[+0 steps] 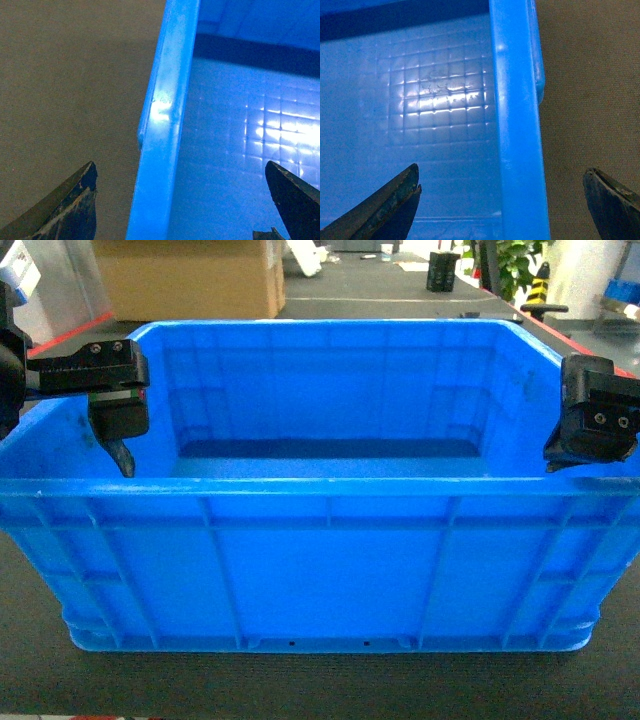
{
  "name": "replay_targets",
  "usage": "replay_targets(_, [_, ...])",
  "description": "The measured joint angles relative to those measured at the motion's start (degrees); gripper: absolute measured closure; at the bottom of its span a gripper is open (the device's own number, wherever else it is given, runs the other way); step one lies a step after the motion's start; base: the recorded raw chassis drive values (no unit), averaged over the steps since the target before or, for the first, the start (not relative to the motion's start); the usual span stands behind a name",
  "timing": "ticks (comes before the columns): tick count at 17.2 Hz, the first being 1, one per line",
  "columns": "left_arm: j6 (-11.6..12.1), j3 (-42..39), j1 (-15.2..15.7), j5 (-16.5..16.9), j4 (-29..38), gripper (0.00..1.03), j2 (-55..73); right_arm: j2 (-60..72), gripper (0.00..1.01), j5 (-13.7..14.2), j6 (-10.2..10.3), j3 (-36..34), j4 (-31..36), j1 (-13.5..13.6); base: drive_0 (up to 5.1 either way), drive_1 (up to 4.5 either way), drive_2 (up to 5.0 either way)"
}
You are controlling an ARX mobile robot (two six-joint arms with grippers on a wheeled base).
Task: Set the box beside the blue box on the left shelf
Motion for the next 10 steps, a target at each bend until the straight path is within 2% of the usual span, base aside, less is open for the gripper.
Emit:
replay_targets(3, [0.31,-0.09,0.00,-0.39,-0.57,0.05,0.09,0.07,0.03,1.20,0.59,0.00,-0.02,-0.02,0.0,0.00,0.0])
replay_targets(4, [0.50,-0.09,0.00,-0.42,-1.05,0.05,0.17,0.07,0.11,1.51,0.63,-0.02,-0.22,-0.02,0.0,0.00,0.0])
replay_targets(5, [0.85,-0.09,0.00,-0.81,-1.11,0.06,0.39,0.07,0.24,1.86,0.61,-0.04,-0.24,-0.02,0.0,0.00,0.0])
replay_targets(10, [2.32,-0.09,0.28,-0.44,-2.01,0.59,0.72,0.07,0.79,3.17,0.52,-0.24,0.00,0.39,0.0,0.00,0.0])
